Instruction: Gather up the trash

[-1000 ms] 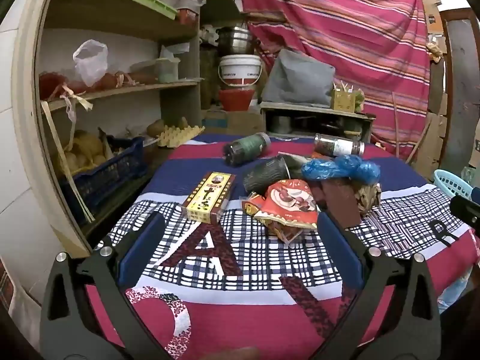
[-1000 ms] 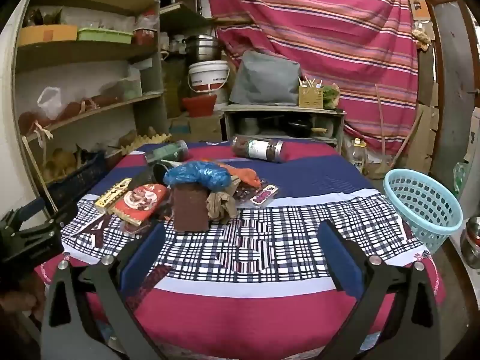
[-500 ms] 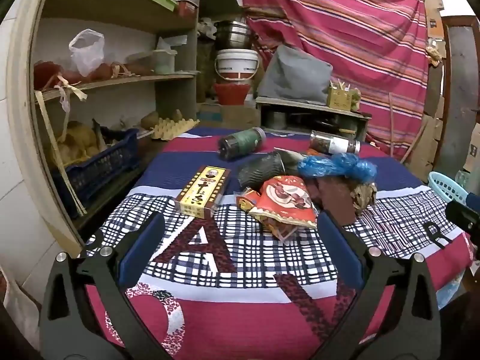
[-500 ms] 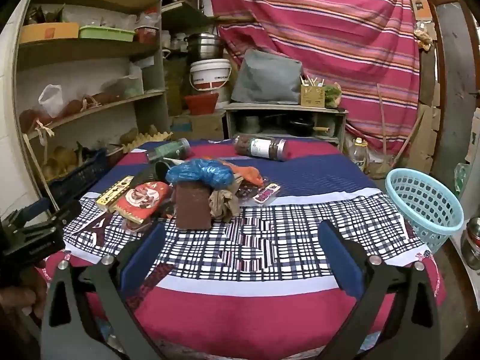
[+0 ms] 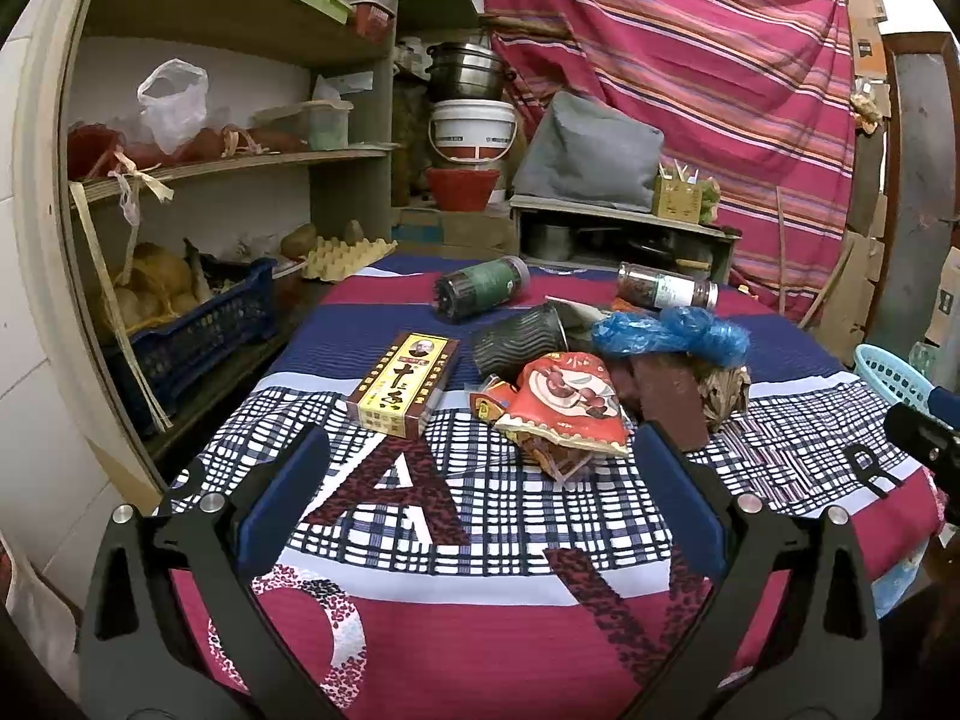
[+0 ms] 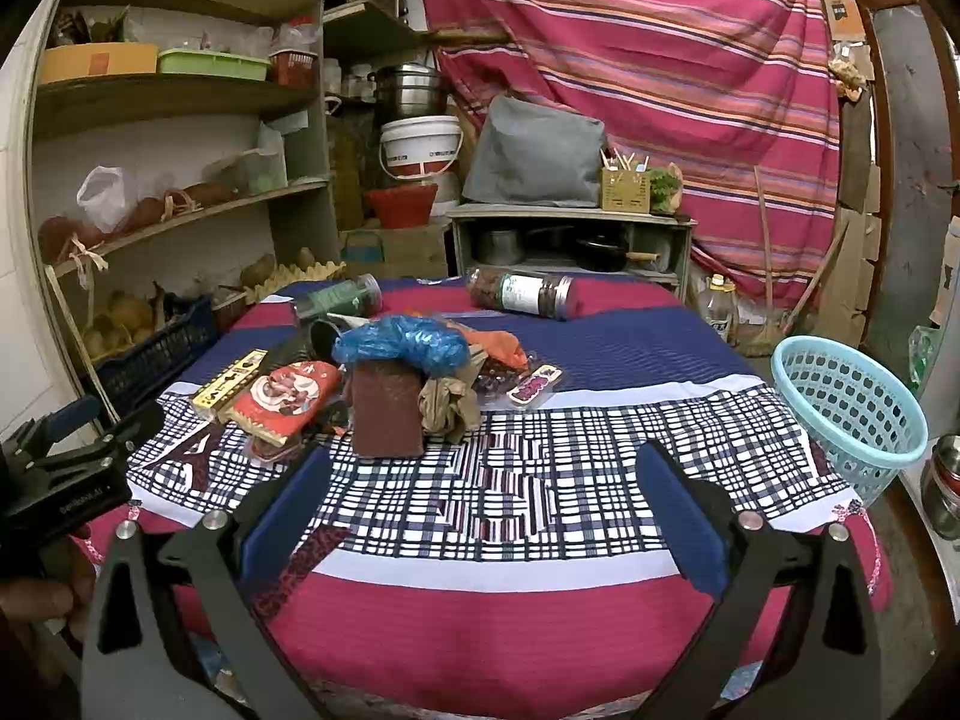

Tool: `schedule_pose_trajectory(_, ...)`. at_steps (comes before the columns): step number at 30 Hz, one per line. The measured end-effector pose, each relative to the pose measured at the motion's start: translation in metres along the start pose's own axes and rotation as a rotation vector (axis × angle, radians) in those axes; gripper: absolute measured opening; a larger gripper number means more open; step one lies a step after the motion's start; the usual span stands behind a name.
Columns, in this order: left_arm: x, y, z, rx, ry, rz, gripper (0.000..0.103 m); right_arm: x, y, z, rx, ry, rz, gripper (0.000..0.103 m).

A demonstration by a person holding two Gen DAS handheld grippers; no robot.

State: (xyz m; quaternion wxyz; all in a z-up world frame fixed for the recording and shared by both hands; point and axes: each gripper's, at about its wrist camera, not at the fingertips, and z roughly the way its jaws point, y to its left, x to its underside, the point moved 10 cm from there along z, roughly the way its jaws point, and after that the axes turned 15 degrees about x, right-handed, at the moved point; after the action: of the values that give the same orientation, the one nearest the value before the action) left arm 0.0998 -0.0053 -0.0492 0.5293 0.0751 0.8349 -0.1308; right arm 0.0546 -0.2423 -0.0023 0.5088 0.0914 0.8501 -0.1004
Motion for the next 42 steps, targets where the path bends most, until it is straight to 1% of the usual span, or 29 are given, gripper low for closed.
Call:
schedule_pose_trajectory(9, -0.0022, 0.0014, -0.0020, 0.005, -0.014, -0.008, 0.098, 0.0004, 0.0006, 0.0005, -0.001, -0.001, -0.001, 0.099)
schedule_pose_trajectory(25, -0.0011, 0.0035, -0.0028, 0.001, -0.008, -0.017, 0.098, 0.0003, 0.0017, 0.0002, -0.001, -0.001, -0.004, 0.099)
schedule_pose_trajectory(42, 0.0001, 0.0018, -0.0005, -0.003, 0.005, -0.001, 0.098, 0.0018, 0.0015, 0.0014, -0.001, 0.002, -0.005, 0.099)
